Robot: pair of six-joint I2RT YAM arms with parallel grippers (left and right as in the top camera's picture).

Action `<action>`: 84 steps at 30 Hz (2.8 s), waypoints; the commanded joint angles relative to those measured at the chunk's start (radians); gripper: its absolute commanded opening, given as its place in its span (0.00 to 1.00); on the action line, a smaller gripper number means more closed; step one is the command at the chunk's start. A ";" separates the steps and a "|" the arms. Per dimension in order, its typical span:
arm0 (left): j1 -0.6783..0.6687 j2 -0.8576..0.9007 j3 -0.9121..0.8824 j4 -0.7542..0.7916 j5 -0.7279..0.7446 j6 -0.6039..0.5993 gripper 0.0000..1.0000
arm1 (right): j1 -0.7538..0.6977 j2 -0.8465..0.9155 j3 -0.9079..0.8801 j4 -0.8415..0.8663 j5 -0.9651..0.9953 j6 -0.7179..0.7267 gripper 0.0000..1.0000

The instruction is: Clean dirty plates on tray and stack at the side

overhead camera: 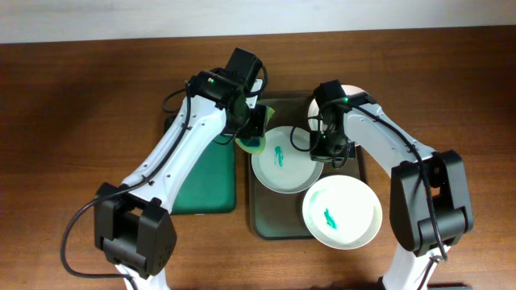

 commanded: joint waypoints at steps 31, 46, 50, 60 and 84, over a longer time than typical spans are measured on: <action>-0.170 0.360 0.079 0.105 0.343 0.000 0.00 | 0.000 -0.023 -0.060 0.051 0.013 0.014 0.04; -0.150 0.116 -0.053 0.141 -0.047 -0.019 0.00 | 0.000 -0.023 -0.060 0.051 0.013 0.014 0.04; -0.147 0.116 -0.183 0.299 -0.047 -0.033 0.00 | 0.000 -0.023 -0.060 0.051 0.012 0.014 0.04; -0.200 0.124 -0.335 0.462 0.082 -0.101 0.00 | 0.000 -0.023 -0.060 0.048 0.012 0.015 0.04; 0.204 -0.267 -0.258 0.032 -0.114 0.029 0.00 | 0.000 -0.023 -0.060 0.047 0.004 0.014 0.19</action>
